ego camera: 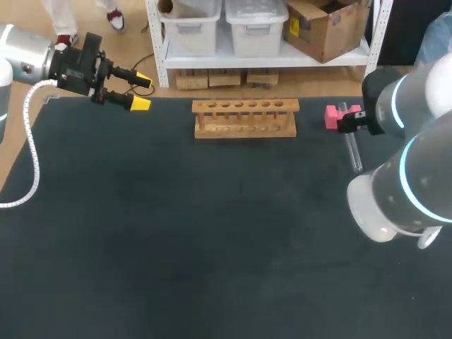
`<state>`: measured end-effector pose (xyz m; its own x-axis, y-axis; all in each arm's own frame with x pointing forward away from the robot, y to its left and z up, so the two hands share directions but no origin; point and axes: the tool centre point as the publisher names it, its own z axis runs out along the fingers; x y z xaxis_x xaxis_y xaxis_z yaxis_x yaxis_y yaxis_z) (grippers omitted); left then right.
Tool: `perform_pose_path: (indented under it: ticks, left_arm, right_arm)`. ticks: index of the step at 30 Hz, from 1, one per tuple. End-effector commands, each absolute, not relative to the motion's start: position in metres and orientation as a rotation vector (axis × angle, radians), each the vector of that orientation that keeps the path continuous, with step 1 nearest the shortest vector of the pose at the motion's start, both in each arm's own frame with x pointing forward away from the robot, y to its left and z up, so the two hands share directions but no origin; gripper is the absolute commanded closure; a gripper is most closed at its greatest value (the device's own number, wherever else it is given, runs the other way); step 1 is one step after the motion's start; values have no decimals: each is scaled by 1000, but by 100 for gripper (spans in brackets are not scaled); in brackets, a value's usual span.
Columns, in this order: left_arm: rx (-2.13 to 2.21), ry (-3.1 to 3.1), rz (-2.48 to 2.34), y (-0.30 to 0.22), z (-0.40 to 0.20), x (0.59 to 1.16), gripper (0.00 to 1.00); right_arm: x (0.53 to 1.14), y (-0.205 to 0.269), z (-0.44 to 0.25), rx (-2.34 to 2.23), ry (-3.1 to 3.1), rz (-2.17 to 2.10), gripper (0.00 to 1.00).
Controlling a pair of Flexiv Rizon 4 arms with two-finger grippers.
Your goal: Grasp the test tube, adjust it, and insert it.
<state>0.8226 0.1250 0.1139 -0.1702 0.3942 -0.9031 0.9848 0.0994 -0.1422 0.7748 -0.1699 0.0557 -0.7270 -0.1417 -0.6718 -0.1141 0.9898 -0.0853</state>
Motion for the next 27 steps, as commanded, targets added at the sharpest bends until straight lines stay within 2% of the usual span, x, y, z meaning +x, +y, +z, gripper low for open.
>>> perform_pose_path:
  ticks: [1,27]
  left_arm:
    - [1371,1664,-1049,125,113,822,0]
    - [1371,1664,-1049,125,113,822,0]
  right_arm:
    - [787,-169,37,-167,2371,-55,0]
    - [805,-168,-7,-238,2359,99,0]
